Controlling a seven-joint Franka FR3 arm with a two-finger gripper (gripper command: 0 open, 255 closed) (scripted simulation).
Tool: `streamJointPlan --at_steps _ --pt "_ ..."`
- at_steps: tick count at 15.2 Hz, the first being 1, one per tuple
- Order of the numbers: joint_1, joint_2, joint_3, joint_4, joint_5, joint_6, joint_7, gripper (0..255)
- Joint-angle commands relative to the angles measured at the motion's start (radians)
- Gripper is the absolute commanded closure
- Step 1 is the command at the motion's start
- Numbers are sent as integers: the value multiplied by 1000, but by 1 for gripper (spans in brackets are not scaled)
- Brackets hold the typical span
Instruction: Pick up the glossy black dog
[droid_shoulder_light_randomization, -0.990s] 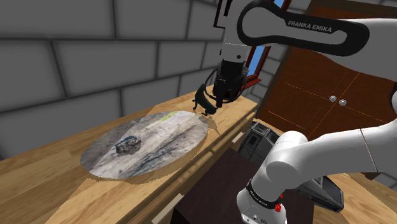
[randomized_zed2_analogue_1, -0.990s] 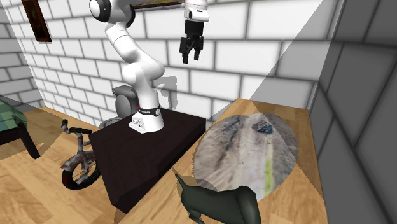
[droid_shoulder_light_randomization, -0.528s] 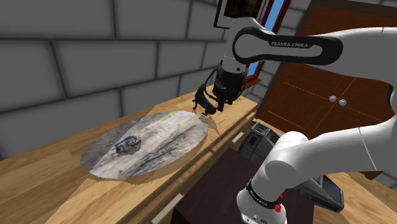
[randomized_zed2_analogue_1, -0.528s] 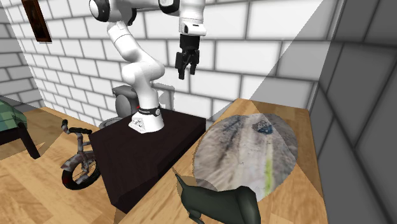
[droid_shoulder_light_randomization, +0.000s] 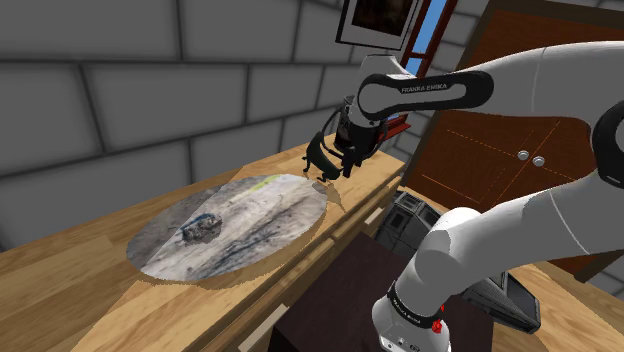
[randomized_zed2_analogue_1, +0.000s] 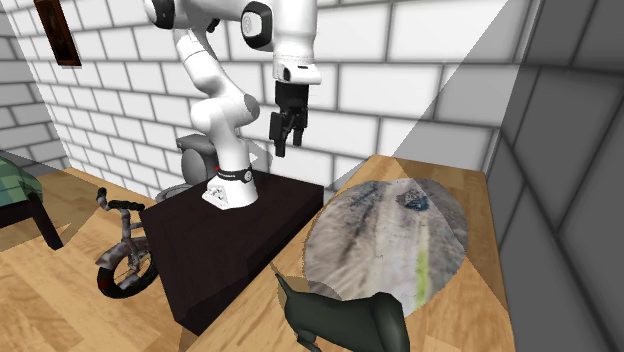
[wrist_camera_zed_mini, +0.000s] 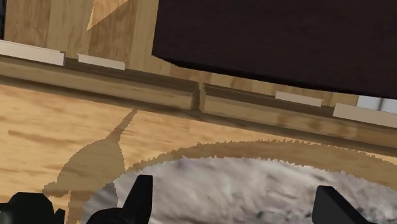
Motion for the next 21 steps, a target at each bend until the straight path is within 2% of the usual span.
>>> streamJointPlan --at_steps 1,6,11,17,21 --pt "-7 58 -35 1 -23 76 -44 0" --pt "-17 212 -120 36 -49 241 -158 0" --pt "-15 392 -198 109 -19 392 -290 0" --pt "-25 630 -252 241 114 535 -493 0" --pt "-69 790 -240 358 237 595 -638 0"
